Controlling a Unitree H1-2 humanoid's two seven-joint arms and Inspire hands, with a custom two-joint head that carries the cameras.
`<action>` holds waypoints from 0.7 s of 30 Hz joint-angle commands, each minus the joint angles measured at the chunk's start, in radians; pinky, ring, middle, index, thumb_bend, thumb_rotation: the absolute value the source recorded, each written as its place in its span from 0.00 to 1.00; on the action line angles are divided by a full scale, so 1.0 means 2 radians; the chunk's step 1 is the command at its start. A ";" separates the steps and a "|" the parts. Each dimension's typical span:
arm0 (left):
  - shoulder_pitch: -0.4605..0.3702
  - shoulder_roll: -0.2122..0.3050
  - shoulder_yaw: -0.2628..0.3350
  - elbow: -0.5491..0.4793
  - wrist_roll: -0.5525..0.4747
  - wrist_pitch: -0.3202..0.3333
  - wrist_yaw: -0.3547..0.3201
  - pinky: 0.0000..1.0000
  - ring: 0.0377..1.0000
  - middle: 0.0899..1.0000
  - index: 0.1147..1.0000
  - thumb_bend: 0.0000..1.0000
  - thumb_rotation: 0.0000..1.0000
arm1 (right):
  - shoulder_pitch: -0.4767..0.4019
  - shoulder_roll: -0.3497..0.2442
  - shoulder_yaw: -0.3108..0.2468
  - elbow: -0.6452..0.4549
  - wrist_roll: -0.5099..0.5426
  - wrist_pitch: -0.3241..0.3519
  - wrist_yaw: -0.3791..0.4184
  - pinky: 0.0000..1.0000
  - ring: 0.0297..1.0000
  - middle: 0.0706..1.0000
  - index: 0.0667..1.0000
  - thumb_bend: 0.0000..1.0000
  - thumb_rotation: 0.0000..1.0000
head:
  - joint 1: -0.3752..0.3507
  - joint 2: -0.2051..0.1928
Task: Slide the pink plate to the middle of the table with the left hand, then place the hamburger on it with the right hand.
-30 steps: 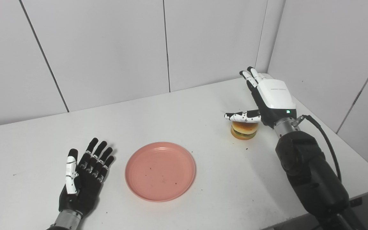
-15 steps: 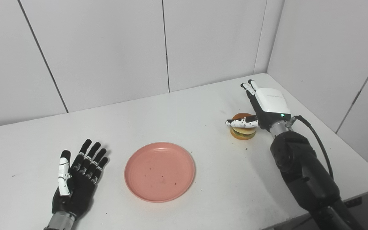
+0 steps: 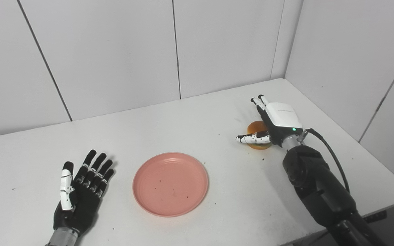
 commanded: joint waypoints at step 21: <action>0.012 0.011 0.003 0.000 0.004 0.030 0.009 0.99 0.94 0.94 0.95 0.50 1.00 | -0.036 -0.024 0.016 0.018 -0.003 0.019 0.012 0.87 0.95 1.00 0.96 0.99 0.60 | 0.002 0.005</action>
